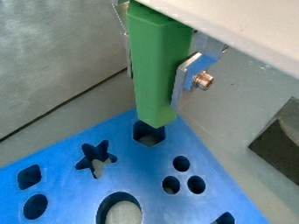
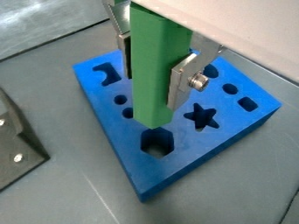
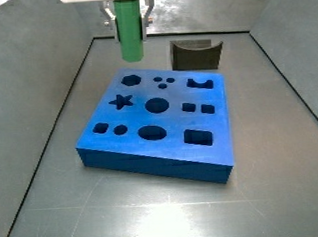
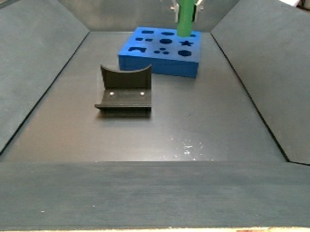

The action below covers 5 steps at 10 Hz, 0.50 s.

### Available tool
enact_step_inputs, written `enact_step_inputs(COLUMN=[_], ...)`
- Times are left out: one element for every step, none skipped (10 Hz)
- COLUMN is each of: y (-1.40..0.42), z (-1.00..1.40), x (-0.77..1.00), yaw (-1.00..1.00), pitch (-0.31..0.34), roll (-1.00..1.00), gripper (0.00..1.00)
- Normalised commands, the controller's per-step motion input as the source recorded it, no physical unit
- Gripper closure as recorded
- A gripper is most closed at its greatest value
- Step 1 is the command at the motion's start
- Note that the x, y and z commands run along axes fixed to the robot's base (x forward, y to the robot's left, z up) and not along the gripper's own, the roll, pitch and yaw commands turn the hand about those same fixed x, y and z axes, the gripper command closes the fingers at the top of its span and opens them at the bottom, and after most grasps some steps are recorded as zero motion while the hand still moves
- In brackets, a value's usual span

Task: Pick up the hexagon object. Move up. Move to above the board. Insert the hexagon object.
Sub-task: Insert the hexagon object.

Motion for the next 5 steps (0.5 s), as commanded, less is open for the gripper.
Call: enact_step_inputs(y=[0.16, 0.17, 0.00, 0.00, -0.35], z=[-1.00, -1.00, 0.00, -0.02, -1.00], x=[-0.06, -0.05, -0.10, -0.05, 0.00], yaw=[0.87, 0.85, 0.00, 0.00, -0.37], pitch=[-0.197, -0.189, -0.169, 0.000, -0.071], roll=[0.11, 0.10, 0.00, 0.00, 0.06], gripper=[1.00, 1.00, 1.00, 1.00, 1.00])
